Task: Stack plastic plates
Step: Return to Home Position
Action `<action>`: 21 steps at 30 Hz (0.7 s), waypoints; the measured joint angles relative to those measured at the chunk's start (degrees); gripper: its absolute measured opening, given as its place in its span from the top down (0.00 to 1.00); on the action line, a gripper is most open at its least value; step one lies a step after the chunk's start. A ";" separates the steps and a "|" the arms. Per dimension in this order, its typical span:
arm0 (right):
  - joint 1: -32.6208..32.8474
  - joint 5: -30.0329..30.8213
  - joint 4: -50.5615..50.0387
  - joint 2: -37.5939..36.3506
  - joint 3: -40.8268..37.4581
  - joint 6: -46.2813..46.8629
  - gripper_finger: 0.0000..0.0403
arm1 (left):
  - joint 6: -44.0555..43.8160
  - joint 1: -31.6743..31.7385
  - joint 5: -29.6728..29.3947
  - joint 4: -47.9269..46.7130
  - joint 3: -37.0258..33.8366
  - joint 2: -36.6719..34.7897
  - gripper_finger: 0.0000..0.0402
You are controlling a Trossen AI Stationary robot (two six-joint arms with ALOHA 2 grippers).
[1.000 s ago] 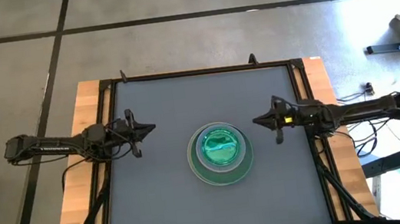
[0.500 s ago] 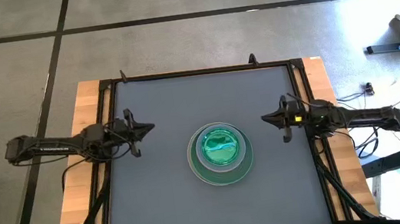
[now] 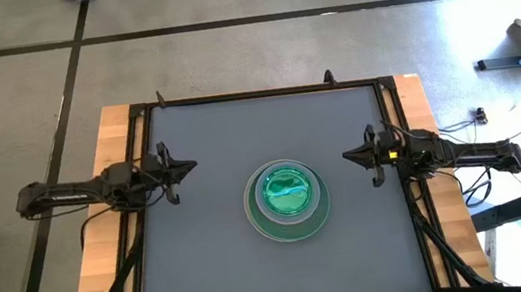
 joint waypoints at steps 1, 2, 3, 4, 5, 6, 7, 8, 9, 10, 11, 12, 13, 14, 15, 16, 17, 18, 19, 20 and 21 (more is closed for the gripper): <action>0.00 -0.01 -0.02 0.03 0.00 -0.01 0.99 | -0.50 0.00 -0.40 0.17 0.00 -1.27 0.99; 0.00 -0.01 -0.03 0.03 0.00 -0.01 0.99 | -1.14 0.00 -0.42 0.62 0.00 -2.56 0.99; 0.00 -0.01 -0.03 0.00 0.00 -0.03 0.99 | -1.49 0.00 -0.34 1.06 0.00 -3.72 0.99; 0.00 -0.01 -0.03 -0.01 0.00 -0.03 0.99 | -1.64 0.00 0.01 0.99 0.04 -4.79 0.99; 0.00 -0.01 -0.03 0.01 0.00 -0.02 0.99 | -1.87 -0.04 0.77 0.30 0.04 -5.75 0.99; 0.00 -0.01 -0.03 0.03 0.00 -0.03 0.99 | -2.21 -0.14 2.11 -0.70 0.04 -6.44 0.99; 0.00 -0.01 -0.03 0.01 0.00 -0.03 0.99 | -2.49 -0.26 3.55 -1.46 0.04 -6.81 0.99; 0.00 0.01 -0.03 0.01 0.00 -0.03 0.99 | -2.77 -0.37 4.83 -2.26 0.04 -7.14 0.99; 0.00 -0.01 -0.05 0.01 0.00 -0.03 0.99 | -2.79 -0.46 5.51 -2.54 0.02 -7.30 0.99; 0.00 -0.01 -0.05 0.01 0.00 -0.03 0.99 | -2.77 -0.46 5.74 -2.30 0.02 -7.28 0.99; 0.00 -0.01 -0.05 0.01 0.00 -0.03 0.99 | -2.79 -0.44 5.76 -2.26 0.02 -7.26 0.99; 0.00 0.01 -0.05 0.01 0.00 -0.03 0.99 | -2.79 -0.44 5.76 -2.27 0.02 -7.18 0.99; 0.00 -0.01 -0.05 0.01 0.00 -0.04 0.99 | -2.81 -0.44 5.79 -2.38 0.02 -7.17 0.99; 0.00 0.00 -0.07 0.01 0.00 -0.05 0.99 | -2.80 -0.44 5.83 -2.31 0.02 -7.17 0.99; 0.00 0.01 -0.05 0.01 0.00 -0.05 0.99 | -2.81 -0.44 5.83 -2.26 0.02 -7.17 0.99; 0.00 -0.01 -0.06 0.01 0.00 -0.05 0.99 | -2.81 -0.44 5.83 -2.26 0.02 -7.17 0.99; 0.00 -0.01 -0.07 0.01 0.00 -0.05 0.99 | -2.81 -0.44 5.83 -2.29 0.02 -7.17 0.99; 0.00 0.01 -0.07 0.01 -0.02 -0.05 0.99 | -2.81 -0.44 5.84 -2.27 0.02 -7.17 0.99; 0.00 0.01 -0.05 0.01 -0.02 -0.05 0.99 | -2.79 -0.44 5.83 -2.26 0.02 -7.17 0.99; 0.00 0.01 -0.07 0.01 -0.02 -0.05 0.99 | -2.81 -0.44 5.83 -2.28 0.02 -7.17 0.99; 0.00 0.01 -0.07 0.01 -0.02 -0.05 0.99 | -2.81 -0.44 5.85 -2.28 0.02 -7.17 0.99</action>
